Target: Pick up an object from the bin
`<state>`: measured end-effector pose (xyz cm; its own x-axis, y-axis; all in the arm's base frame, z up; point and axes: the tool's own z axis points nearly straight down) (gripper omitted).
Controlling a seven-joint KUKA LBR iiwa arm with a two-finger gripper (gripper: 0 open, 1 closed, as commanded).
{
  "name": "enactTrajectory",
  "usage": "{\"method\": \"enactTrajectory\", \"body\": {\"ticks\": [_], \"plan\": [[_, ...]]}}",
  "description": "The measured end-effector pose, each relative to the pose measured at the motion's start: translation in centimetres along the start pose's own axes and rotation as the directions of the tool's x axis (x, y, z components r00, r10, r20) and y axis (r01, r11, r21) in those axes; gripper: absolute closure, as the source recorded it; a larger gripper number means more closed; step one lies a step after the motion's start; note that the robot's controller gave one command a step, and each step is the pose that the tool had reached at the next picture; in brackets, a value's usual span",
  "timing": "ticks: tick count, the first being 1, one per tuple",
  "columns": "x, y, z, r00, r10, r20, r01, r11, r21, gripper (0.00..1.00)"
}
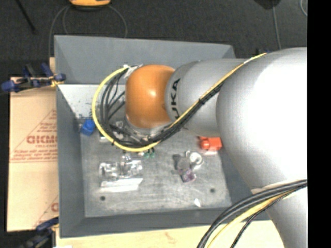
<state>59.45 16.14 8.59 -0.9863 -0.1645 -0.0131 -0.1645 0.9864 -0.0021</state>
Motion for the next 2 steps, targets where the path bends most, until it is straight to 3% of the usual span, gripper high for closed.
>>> {"method": "enactTrajectory", "body": {"ticks": [1,2], "plan": [[0.2,0.1,0.0,1.0,0.006,-0.009,-0.006,1.0,-0.004,1.0],[1.6,1.2,-6.4,0.896,0.445,-0.01,-0.445,0.896,0.001,1.0]]}}
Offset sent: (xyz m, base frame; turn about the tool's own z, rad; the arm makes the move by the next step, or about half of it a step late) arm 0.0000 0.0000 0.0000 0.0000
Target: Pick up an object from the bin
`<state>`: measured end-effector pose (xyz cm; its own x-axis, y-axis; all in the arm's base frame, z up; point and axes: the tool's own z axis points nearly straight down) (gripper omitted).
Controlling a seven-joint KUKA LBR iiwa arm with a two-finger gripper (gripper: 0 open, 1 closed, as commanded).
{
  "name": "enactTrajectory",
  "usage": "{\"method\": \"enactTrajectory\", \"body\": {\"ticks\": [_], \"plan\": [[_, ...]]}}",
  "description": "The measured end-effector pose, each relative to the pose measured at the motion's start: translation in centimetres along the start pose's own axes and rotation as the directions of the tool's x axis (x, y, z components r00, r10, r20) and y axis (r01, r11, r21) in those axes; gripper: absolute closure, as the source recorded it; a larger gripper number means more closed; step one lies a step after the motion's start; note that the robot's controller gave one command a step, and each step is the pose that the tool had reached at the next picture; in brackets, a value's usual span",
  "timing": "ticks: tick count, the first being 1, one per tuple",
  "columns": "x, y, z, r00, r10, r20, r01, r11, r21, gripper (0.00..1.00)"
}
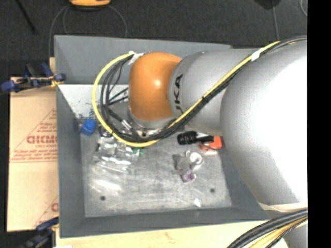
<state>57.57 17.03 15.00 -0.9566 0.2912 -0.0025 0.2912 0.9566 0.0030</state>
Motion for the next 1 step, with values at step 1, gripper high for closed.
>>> {"method": "enactTrajectory", "body": {"ticks": [1], "plan": [[-0.63,0.4,-8.02,1.0,0.029,0.003,-0.029,1.0,-0.002,1.0]]}}
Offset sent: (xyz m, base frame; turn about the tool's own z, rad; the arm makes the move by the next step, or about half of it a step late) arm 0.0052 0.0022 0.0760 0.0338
